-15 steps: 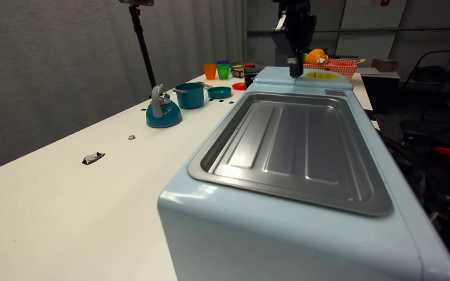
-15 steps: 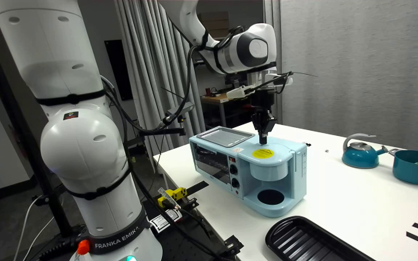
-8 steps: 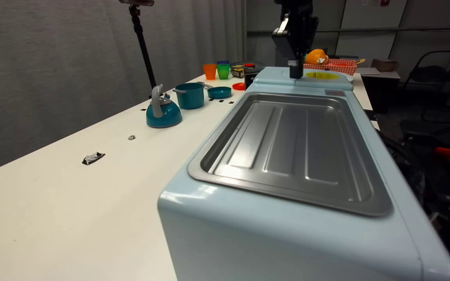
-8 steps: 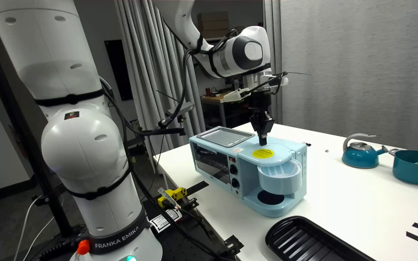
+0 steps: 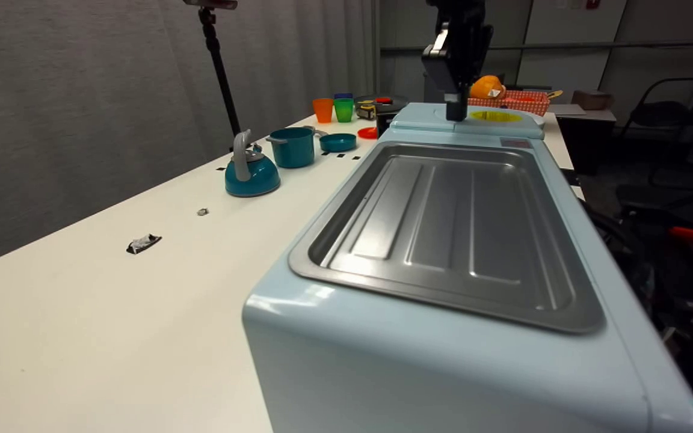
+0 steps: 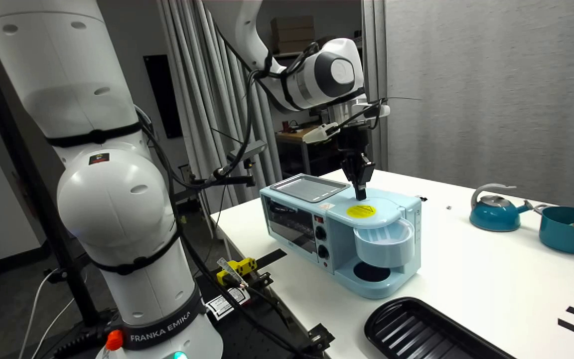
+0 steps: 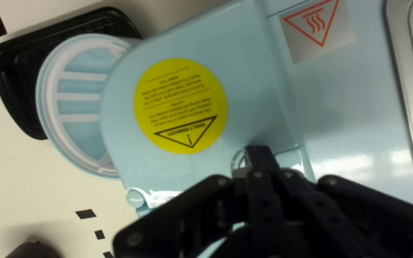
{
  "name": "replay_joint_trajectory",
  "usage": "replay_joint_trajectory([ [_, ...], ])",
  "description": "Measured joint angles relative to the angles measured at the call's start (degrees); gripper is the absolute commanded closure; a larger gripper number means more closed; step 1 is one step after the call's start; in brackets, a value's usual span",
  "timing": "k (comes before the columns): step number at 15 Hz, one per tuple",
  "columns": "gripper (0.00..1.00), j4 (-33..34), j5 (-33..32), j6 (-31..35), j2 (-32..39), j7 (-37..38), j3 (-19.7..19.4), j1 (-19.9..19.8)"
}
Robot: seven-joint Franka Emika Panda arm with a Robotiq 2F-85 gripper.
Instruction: Push down on the button on top of the microwave oven.
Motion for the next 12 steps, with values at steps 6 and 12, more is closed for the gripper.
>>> replay_joint_trajectory([
  [6, 1.00, 0.31, 0.37, -0.25, 0.16, 0.05, -0.10, 0.00],
  [12, 1.00, 1.80, 2.48, -1.61, 0.45, -2.09, -0.81, -0.15],
])
